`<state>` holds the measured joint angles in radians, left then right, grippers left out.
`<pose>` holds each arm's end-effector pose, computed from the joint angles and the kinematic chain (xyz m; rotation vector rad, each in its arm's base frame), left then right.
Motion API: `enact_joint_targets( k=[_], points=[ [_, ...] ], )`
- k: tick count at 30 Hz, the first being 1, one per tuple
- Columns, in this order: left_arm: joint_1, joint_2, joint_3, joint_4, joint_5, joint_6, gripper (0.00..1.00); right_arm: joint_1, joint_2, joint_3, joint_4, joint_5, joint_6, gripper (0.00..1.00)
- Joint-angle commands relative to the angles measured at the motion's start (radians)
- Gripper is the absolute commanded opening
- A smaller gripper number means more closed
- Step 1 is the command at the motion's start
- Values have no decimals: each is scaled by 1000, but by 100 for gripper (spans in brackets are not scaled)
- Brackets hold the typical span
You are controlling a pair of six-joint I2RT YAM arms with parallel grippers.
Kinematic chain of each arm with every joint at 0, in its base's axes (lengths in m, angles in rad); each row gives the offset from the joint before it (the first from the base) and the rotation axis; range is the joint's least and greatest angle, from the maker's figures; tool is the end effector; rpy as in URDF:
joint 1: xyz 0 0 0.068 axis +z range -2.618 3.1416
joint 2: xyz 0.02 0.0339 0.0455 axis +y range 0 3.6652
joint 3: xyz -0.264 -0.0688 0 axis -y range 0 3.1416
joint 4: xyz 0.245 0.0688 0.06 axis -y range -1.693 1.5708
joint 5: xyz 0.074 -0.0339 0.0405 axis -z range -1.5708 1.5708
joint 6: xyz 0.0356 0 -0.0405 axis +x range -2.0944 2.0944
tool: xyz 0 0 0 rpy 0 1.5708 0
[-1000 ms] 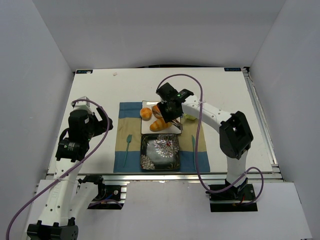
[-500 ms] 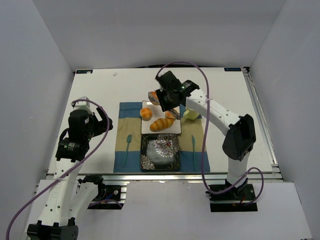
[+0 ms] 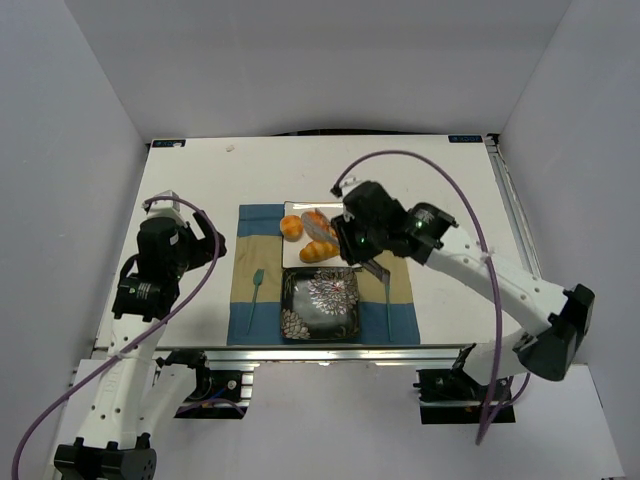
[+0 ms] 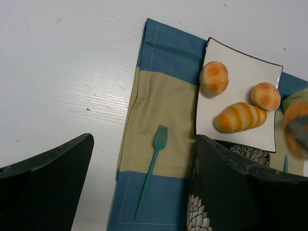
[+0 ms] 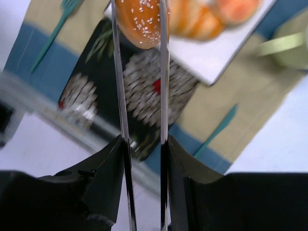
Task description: Place the bread
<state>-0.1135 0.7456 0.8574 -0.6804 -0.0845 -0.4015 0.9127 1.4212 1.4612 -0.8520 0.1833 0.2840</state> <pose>0.1544 -0.0146 0.3206 -0.3568 2.1146 -0.2114 0.1874 0.2318 0.3652 -0.6565 2.3028 0.3557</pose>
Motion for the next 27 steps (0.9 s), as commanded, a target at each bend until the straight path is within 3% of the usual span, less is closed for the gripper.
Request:
enact_joint_targets(
  k=[1,6,16,20,23,27],
  points=[
    [-3,-28,2,38,19,-10,98,126,-73,-80,-16,24,98,42],
    [-3,-31,2,42,43,-13,98,294,-111,-192,-12,97,204,42],
    [-3,-46,20,12,43,0,98,330,-76,-380,125,117,253,42],
    [-3,-51,14,10,46,-7,98,330,-47,-386,139,113,250,47],
    [-3,-55,17,4,45,-8,98,330,-42,-381,140,107,248,59],
    [-3,-61,17,-2,38,-7,98,330,-56,-363,127,110,251,61]
  ],
)
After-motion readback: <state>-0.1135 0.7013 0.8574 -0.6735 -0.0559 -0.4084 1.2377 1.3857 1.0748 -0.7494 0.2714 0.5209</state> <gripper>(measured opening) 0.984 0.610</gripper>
